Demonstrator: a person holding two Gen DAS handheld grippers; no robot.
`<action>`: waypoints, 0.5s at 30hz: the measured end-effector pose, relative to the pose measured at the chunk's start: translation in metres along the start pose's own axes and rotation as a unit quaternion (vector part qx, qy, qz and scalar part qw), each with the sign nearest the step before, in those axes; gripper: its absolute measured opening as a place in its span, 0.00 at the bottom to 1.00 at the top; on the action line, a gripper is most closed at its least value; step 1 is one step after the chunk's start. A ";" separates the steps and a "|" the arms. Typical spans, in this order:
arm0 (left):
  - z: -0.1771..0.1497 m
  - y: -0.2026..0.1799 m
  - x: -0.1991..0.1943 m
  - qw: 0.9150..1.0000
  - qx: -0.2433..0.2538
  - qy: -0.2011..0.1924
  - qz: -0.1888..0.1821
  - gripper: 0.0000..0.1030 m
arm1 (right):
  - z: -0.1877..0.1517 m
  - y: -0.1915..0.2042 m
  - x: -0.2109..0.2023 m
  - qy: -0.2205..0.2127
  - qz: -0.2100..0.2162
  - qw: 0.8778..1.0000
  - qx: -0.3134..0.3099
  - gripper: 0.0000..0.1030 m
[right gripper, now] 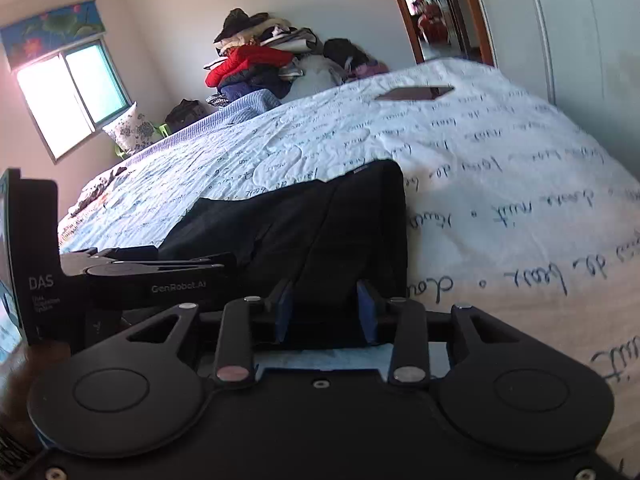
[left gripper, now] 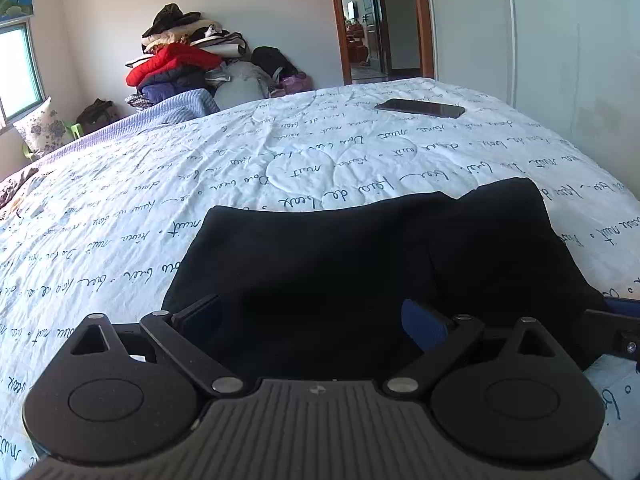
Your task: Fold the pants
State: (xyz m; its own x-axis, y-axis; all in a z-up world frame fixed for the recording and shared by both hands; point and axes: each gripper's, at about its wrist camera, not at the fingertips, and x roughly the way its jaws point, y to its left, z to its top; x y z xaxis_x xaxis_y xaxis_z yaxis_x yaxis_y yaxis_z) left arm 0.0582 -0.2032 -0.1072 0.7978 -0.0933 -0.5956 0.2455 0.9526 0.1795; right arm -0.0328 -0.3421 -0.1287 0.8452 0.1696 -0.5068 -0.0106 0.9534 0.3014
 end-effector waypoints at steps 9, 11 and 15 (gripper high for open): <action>0.007 -0.016 -0.008 0.999 0.025 -0.010 -0.035 0.98 | -0.001 -0.014 -0.013 0.023 -0.082 0.996 -0.038 0.00; 0.004 -0.022 -0.007 0.999 0.040 -0.009 -0.031 0.98 | 0.001 -0.020 -0.017 0.015 -0.080 0.996 -0.022 0.01; 0.006 -0.031 -0.011 0.997 0.052 -0.026 -0.046 0.98 | 0.032 -0.008 -0.015 -0.037 -0.080 0.994 -0.060 0.05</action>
State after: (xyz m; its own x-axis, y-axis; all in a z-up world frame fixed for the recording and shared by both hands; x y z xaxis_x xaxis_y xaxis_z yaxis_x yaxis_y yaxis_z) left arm 0.0456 -0.2331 -0.1017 0.7959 -0.1962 -0.5728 0.3722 0.9047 0.2073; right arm -0.0279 -0.3601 -0.0980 0.8782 -0.0014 -0.4783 0.0675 0.9904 0.1209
